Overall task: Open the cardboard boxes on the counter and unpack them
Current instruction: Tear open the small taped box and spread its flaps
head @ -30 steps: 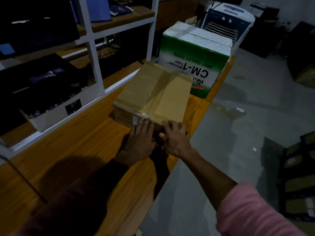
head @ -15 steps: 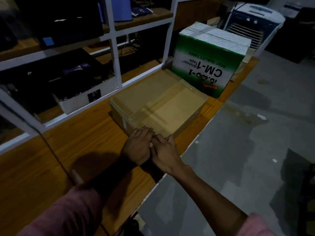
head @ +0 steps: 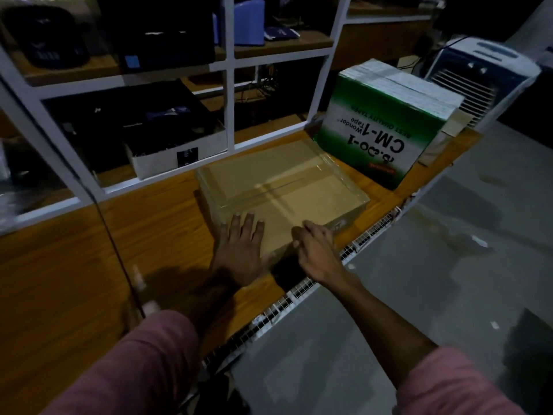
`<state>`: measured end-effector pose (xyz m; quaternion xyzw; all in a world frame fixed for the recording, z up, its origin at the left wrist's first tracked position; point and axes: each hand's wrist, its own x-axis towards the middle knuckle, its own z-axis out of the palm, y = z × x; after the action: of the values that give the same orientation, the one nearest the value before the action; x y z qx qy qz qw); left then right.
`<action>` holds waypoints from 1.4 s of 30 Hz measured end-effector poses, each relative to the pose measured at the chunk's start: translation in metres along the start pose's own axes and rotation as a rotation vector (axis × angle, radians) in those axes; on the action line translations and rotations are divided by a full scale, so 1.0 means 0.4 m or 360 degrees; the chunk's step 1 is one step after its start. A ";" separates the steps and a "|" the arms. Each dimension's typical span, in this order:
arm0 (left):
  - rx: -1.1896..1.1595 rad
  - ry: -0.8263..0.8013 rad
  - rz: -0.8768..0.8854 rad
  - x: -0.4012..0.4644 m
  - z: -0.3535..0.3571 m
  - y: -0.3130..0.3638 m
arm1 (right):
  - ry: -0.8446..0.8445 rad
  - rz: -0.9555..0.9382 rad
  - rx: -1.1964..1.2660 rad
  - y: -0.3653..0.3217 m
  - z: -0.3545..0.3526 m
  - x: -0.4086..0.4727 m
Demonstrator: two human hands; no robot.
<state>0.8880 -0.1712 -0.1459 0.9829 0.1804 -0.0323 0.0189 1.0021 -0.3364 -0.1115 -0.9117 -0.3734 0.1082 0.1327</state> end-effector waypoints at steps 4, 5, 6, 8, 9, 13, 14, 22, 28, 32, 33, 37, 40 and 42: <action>0.0102 -0.0113 -0.0046 -0.035 -0.004 -0.083 | 0.0028 -0.0038 -0.0151 0.016 0.008 0.014; 0.0061 -0.0113 -0.0068 -0.050 -0.002 -0.108 | 0.0025 -0.0077 -0.0194 0.002 0.011 0.017; 0.0009 -0.0099 -0.0085 -0.067 0.001 -0.134 | 0.0027 -0.0127 -0.0231 -0.017 0.016 0.020; -0.0049 -0.0021 -0.0123 -0.106 -0.002 -0.178 | 0.0022 -0.0191 -0.0272 -0.066 0.019 0.024; -0.0052 0.0036 -0.0158 -0.125 -0.006 -0.195 | 0.0013 -0.0202 -0.0271 -0.095 0.018 0.022; 0.0006 0.0102 -0.0396 -0.198 -0.025 -0.244 | -0.0048 -0.0409 -0.0278 -0.191 0.057 0.018; 0.0032 0.0100 -0.0466 -0.217 -0.024 -0.259 | -0.0069 -0.0477 -0.0272 -0.213 0.069 0.014; 0.0010 0.0281 -0.0792 -0.283 0.009 -0.309 | -0.0093 -0.0642 -0.0014 -0.290 0.100 0.025; -0.0237 0.0243 -0.0958 -0.251 0.021 -0.293 | -0.0177 -0.0312 -0.0177 -0.225 0.081 0.118; -0.0232 0.0338 -0.1047 -0.204 -0.002 -0.326 | -0.0134 -0.0287 -0.0188 -0.218 0.072 0.196; -0.0234 0.0347 -0.1055 -0.188 -0.002 -0.338 | -0.0118 -0.0281 -0.0173 -0.219 0.071 0.215; -0.0329 0.0284 -0.1123 -0.127 0.005 -0.400 | -0.0074 -0.0267 -0.0115 -0.218 0.067 0.299; -0.0463 0.0303 -0.1209 -0.094 0.014 -0.437 | -0.0092 -0.0268 0.0030 -0.195 0.053 0.357; -0.0537 0.0403 -0.1249 -0.087 0.016 -0.447 | -0.0083 -0.0267 0.0086 -0.183 0.042 0.381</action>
<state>0.7917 -0.0167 -0.1544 0.8195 0.5433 0.1134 0.1431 1.0555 -0.1753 -0.1186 -0.8702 -0.4487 0.1303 0.1560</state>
